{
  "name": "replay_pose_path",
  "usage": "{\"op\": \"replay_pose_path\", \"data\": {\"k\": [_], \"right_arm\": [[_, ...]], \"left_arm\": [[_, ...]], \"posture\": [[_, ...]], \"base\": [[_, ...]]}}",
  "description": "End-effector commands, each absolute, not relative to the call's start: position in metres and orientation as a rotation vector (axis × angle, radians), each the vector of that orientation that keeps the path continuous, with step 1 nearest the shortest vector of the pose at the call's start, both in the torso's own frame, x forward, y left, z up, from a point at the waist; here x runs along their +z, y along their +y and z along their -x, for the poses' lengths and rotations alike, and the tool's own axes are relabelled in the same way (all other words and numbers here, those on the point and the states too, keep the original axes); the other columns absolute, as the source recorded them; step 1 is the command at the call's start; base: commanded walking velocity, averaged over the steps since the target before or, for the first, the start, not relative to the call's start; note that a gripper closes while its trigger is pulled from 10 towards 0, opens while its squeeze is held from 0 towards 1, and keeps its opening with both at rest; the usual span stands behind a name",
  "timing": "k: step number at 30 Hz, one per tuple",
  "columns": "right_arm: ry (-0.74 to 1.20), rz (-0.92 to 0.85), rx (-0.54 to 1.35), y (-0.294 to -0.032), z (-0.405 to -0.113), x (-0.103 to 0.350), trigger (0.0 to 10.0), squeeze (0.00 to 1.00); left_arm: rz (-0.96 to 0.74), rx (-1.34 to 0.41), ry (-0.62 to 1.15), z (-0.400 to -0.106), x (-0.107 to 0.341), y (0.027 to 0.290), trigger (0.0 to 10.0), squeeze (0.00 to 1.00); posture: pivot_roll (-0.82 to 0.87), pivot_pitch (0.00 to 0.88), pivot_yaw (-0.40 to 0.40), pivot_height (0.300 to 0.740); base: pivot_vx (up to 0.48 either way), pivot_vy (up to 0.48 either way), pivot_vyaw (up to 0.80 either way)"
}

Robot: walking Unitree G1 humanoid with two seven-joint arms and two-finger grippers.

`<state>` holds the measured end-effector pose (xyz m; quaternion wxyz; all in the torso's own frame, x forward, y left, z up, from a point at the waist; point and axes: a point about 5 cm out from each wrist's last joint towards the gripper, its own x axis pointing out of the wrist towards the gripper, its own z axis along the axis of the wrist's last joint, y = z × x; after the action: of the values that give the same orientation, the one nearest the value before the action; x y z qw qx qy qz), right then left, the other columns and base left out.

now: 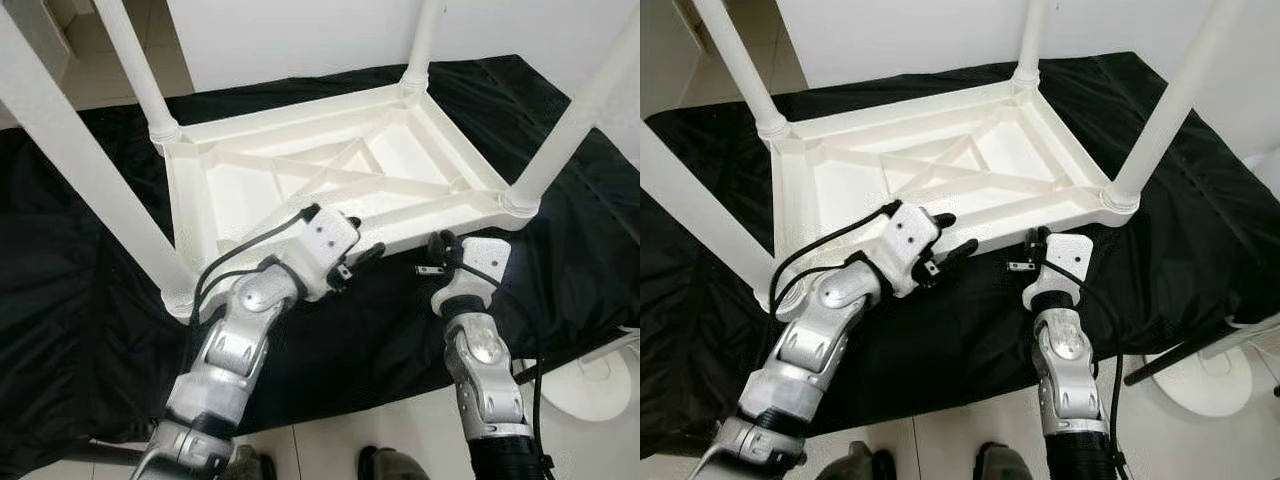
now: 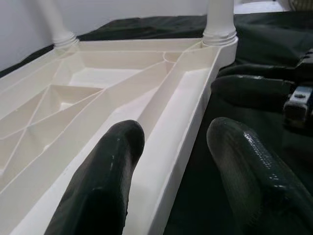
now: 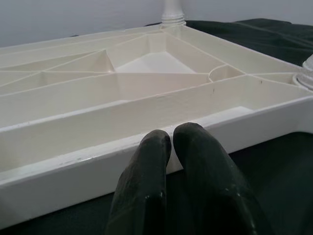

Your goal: Building children table

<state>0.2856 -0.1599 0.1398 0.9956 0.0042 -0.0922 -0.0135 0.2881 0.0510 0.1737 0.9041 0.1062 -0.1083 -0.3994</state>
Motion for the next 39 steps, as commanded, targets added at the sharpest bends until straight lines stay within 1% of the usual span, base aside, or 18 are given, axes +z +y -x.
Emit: {"op": "replay_pose_path", "data": {"k": [1, 3, 7, 8, 15, 16, 18, 20, 23, 24, 25, 27, 29, 32, 33, 37, 38, 39], "right_arm": [[-0.189, -0.006, -0.019, -0.156, -0.287, 0.139, 10.0, 0.0], [-0.191, -0.004, -0.017, -0.154, -0.289, 0.14, 10.0, 0.0], [-0.192, -0.004, -0.014, -0.154, -0.29, 0.14, 10.0, 0.0], [-0.193, -0.008, 0.01, -0.151, -0.295, 0.141, 10.0, 0.0], [-0.204, -0.01, 0.051, -0.144, -0.307, 0.145, 10.0, 0.0], [-0.208, -0.012, 0.065, -0.142, -0.31, 0.147, 10.0, 0.0], [-0.208, -0.012, 0.065, -0.142, -0.31, 0.147, 10.0, 0.0], [-0.213, -0.019, 0.095, -0.136, -0.318, 0.15, 10.0, 0.0], [-0.215, -0.019, 0.11, -0.134, -0.32, 0.151, 10.0, 0.0], [-0.216, -0.018, 0.132, -0.13, -0.324, 0.152, 10.0, 0.0], [-0.218, -0.016, 0.154, -0.126, -0.328, 0.154, 10.0, 0.0], [-0.219, -0.013, 0.171, -0.123, -0.331, 0.155, 10.0, 0.0], [-0.219, -0.013, 0.171, -0.123, -0.331, 0.155, 10.0, 0.0], [-0.223, -0.012, 0.206, -0.116, -0.341, 0.158, 10.0, 0.0], [-0.224, -0.013, 0.211, -0.114, -0.343, 0.159, 10.0, 0.0], [-0.225, -0.013, 0.214, -0.114, -0.344, 0.159, 10.0, 0.0], [-0.226, -0.016, 0.223, -0.112, -0.345, 0.16, 10.0, 0.0], [-0.226, -0.016, 0.223, -0.112, -0.345, 0.16, 10.0, 0.0]], "left_arm": [[-0.209, -0.801, -0.229, -0.282, 0.173, 0.061, 10.0, 0.0], [-0.208, -0.785, -0.239, -0.274, 0.172, 0.069, 10.0, 0.0], [-0.213, -0.778, -0.231, -0.272, 0.171, 0.073, 10.0, 0.0], [-0.25, -0.74, -0.223, -0.263, 0.173, 0.085, 10.0, 0.0], [-0.282, -0.707, -0.21, -0.246, 0.177, 0.101, 10.0, 0.0], [-0.287, -0.716, -0.211, -0.24, 0.179, 0.105, 10.0, 0.0], [-0.287, -0.716, -0.211, -0.24, 0.179, 0.105, 10.0, 0.0], [-0.285, -0.735, -0.221, -0.228, 0.186, 0.112, 10.0, 0.0], [-0.281, -0.748, -0.219, -0.223, 0.188, 0.115, 10.0, 0.0], [-0.292, -0.771, -0.199, -0.216, 0.188, 0.12, 10.0, 0.0], [-0.317, -0.796, -0.179, -0.209, 0.188, 0.125, 10.0, 0.0], [-0.341, -0.808, -0.164, -0.203, 0.188, 0.131, 10.0, 0.0], [-0.341, -0.808, -0.164, -0.203, 0.188, 0.131, 10.0, 0.0], [-0.387, -0.85, -0.052, -0.183, 0.189, 0.155, 10.0, 0.0], [-0.398, -0.871, -0.016, -0.178, 0.188, 0.161, 10.0, 0.0], [-0.405, -0.884, 0.005, -0.175, 0.187, 0.164, 10.0, 0.0], [-0.413, -0.888, 0.053, -0.17, 0.187, 0.172, 10.0, 0.0], [-0.413, -0.888, 0.053, -0.17, 0.187, 0.172, 10.0, 0.0]], "posture": [[-0.07, 0.126, 0.061, 0.74], [-0.06, 0.126, 0.057, 0.74], [-0.05, 0.127, 0.053, 0.74], [-0.01, 0.126, 0.039, 0.74], [0.03, 0.126, 0.015, 0.74], [0.06, 0.125, -0.003, 0.74], [0.06, 0.125, -0.003, 0.74], [0.09, 0.126, -0.03, 0.74], [0.09, 0.126, -0.03, 0.74], [0.13, 0.123, -0.063, 0.74], [0.14, 0.122, -0.069, 0.74], [0.14, 0.122, -0.069, 0.74], [0.14, 0.122, -0.069, 0.74], [0.2, 0.116, -0.106, 0.74], [0.2, 0.116, -0.106, 0.74], [0.2, 0.116, -0.106, 0.74], [0.23, 0.118, -0.118, 0.74], [0.23, 0.118, -0.118, 0.74]], "base": [[0.0, 0.0, 0.0], [0.0, 0.0, 0.0], [0.0, 0.0, 0.0], [0.0, 0.0, 0.0], [0.0, 0.0, 0.0], [0.0, 0.0, 0.0], [0.0, 0.0, 0.0], [0.0, 0.0, 0.0], [0.0, 0.0, 0.0], [0.0, 0.0, 0.0], [0.0, 0.0, 0.0], [0.0, 0.0, 0.0], [0.0, 0.0, 0.0], [0.0, 0.0, 0.0], [0.0, 0.0, 0.0], [0.0, 0.0, 0.0], [0.0, 0.0, 0.0], [0.0, 0.0, 0.0]]}}
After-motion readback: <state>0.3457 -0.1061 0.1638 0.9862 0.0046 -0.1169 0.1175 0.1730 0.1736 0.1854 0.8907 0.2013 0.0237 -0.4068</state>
